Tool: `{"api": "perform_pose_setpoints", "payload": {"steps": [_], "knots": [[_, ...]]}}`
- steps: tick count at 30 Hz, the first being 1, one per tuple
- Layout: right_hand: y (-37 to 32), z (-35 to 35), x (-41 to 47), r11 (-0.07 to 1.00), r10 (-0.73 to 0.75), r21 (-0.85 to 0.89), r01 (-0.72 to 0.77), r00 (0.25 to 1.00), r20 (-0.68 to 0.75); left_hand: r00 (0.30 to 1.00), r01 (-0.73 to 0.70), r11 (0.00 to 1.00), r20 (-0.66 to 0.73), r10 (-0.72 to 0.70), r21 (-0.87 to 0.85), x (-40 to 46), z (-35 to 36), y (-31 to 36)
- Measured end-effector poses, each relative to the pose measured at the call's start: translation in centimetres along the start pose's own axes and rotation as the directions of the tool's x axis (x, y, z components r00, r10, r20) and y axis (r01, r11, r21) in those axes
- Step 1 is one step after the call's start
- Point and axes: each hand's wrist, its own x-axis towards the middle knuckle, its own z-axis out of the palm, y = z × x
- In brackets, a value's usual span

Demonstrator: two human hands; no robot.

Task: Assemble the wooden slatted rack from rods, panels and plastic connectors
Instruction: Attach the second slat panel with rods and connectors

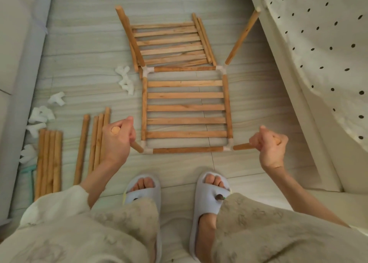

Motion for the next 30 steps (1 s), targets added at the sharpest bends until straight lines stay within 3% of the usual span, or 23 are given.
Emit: {"api": "perform_pose_setpoints", "payload": {"steps": [4,7,11,15,18,22,26,30], "knots": [[-0.4,-0.6,-0.5,0.993,0.017,-0.118,-0.006,0.996,0.086,0.999,0.033,0.998,0.013,-0.034,0.044,0.0,-0.4,-0.1],[-1.8,-1.6,-0.1,0.943,0.096,-0.328,-0.055,0.989,0.110,0.995,0.102,0.983,-0.016,-0.101,0.152,0.1,-0.3,0.3],[-5.0,-3.7,1.6,0.697,0.231,-0.713,-0.079,0.966,0.120,0.998,0.052,0.878,0.016,-0.068,0.476,0.1,-1.5,1.6],[-8.3,-2.6,2.4,0.318,0.389,-0.947,0.035,0.907,0.164,0.998,-0.024,0.593,0.058,-0.038,0.805,0.3,-2.7,4.2],[-9.9,-0.9,2.9,0.098,0.537,-0.993,0.065,0.837,0.108,0.993,-0.075,0.472,0.111,-0.049,0.879,0.6,-2.6,6.2],[-10.9,0.4,3.0,0.004,0.601,-0.987,0.163,0.788,0.133,0.953,-0.120,0.310,0.197,-0.230,0.943,1.2,-2.5,6.5],[-11.1,0.3,2.2,-0.064,0.547,-0.959,0.277,0.813,0.198,0.879,-0.139,0.400,0.299,-0.371,0.906,1.6,-2.2,6.7],[-10.3,-0.1,1.2,-0.184,0.507,-0.855,0.485,0.792,0.341,0.843,-0.196,0.390,0.357,-0.402,0.900,1.3,-2.4,7.0]]}}
